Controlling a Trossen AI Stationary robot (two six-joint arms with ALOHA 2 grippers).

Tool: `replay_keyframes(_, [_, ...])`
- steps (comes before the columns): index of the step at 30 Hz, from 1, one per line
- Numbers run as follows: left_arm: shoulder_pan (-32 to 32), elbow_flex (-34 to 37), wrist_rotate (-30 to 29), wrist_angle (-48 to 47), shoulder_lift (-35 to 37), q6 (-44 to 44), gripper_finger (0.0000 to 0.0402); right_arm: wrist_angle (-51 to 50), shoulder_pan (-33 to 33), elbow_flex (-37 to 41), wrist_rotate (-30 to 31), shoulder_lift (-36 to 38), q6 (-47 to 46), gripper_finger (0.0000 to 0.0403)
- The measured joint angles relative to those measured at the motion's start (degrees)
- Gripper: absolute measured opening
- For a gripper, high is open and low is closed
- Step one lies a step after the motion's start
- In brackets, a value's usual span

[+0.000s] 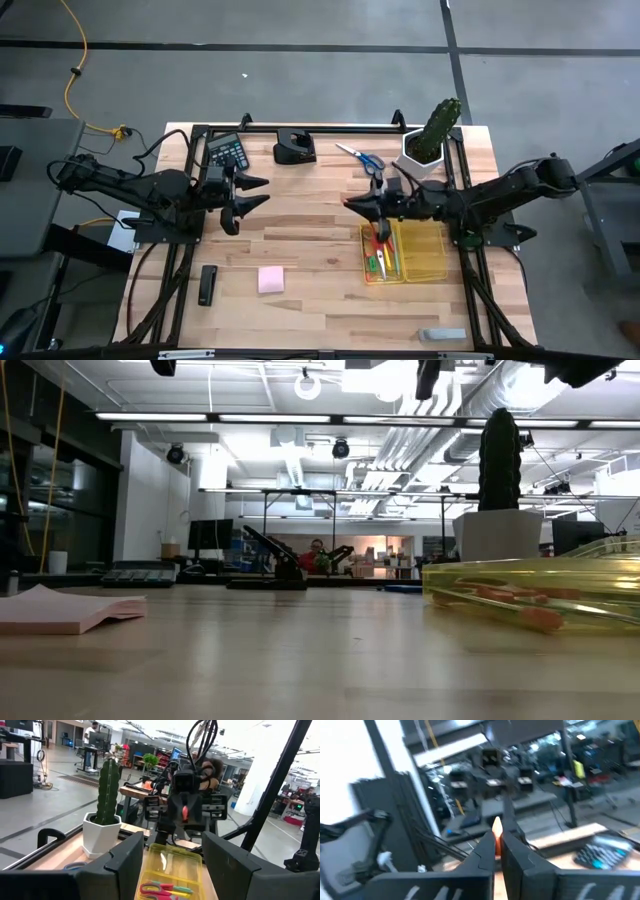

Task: Pack school essentials
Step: Put the orange eraser cap into the yellow box

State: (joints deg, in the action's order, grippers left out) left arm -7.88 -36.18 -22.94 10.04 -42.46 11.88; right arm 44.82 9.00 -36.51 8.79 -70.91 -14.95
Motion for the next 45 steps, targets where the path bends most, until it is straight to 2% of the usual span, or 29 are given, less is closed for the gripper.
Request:
replay_keyframes(6, [0.00, 0.00, 2.23, 0.02, 0.00, 0.64, 0.0191, 3.92, 0.00, 0.00, -3.17, 0.00, 2.12, 0.0000])
replay_keyframes(37, [0.00, 0.00, 2.42, 0.07, 0.00, 1.40, 0.0191, 3.60, 0.00, -0.09, -3.70, 0.00, 7.45, 0.0000])
replay_keyframes(40, [0.00, 0.00, 2.42, 0.07, 0.00, 1.40, 0.0191, -5.21, 0.00, -1.45, -3.36, 0.49, 5.07, 0.0000])
replay_keyframes(45, [0.00, 0.00, 2.42, 0.09, -0.01, 1.41, 0.0191, -35.33, 1.80, -6.30, -6.04, 0.87, -2.88, 0.0000])
